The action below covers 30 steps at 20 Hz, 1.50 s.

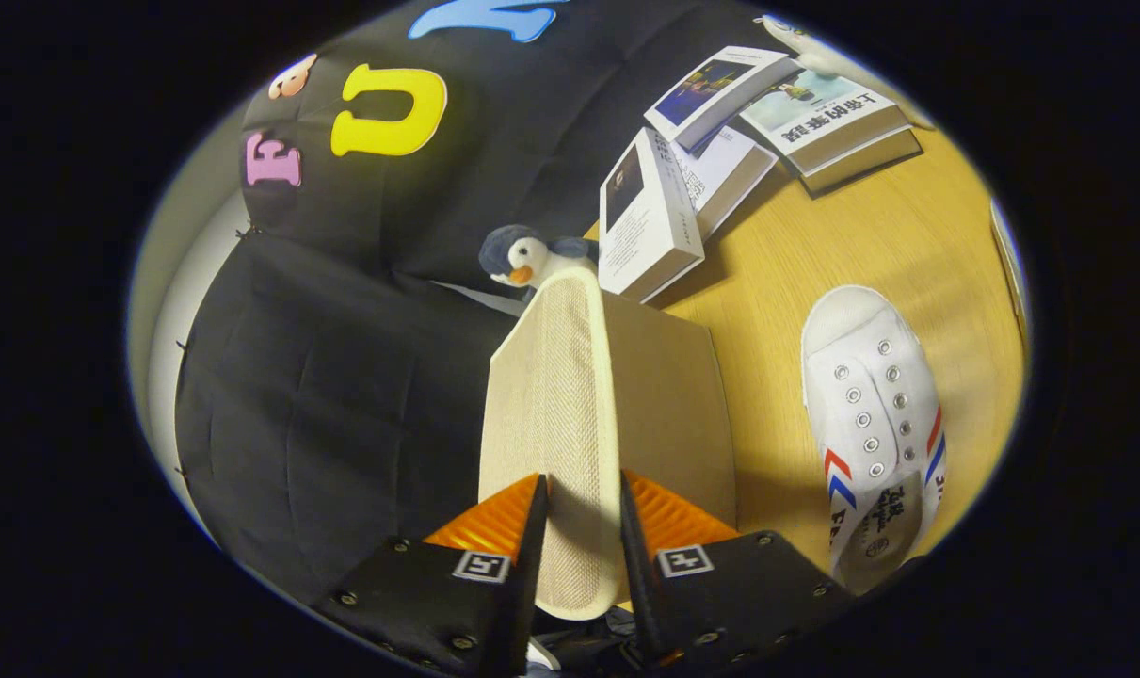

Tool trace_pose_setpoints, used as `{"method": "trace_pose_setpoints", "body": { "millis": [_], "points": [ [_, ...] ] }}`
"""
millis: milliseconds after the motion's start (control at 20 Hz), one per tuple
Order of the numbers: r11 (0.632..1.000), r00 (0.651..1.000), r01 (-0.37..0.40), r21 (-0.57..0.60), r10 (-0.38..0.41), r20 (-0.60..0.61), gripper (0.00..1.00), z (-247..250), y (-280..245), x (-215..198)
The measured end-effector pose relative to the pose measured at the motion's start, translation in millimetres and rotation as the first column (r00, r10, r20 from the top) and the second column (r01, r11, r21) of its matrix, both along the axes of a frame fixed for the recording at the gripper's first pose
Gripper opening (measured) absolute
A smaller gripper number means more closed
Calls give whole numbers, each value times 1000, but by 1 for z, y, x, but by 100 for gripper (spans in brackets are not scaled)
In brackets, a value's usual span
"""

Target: Open the storage box then place both shoes into the box .Put the left shoe in first, then the right shoe, with the right side of both shoes facing outward in a uniform manner.

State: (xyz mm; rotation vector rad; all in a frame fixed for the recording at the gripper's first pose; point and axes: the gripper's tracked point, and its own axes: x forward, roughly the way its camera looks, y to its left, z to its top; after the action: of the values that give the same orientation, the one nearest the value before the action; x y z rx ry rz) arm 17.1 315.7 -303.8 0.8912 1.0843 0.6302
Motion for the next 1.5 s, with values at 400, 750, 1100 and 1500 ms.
{"method": "trace_pose_setpoints", "body": {
  "millis": [400,750,1100,1500],
  "points": [
    [993,990,-92,80,83,111,18,80,18,-8],
    [971,953,-225,81,201,228,18,137,67,-18],
    [945,939,-293,146,256,228,19,178,129,-25],
    [930,947,-314,192,294,126,18,180,221,-37]
  ]
}}
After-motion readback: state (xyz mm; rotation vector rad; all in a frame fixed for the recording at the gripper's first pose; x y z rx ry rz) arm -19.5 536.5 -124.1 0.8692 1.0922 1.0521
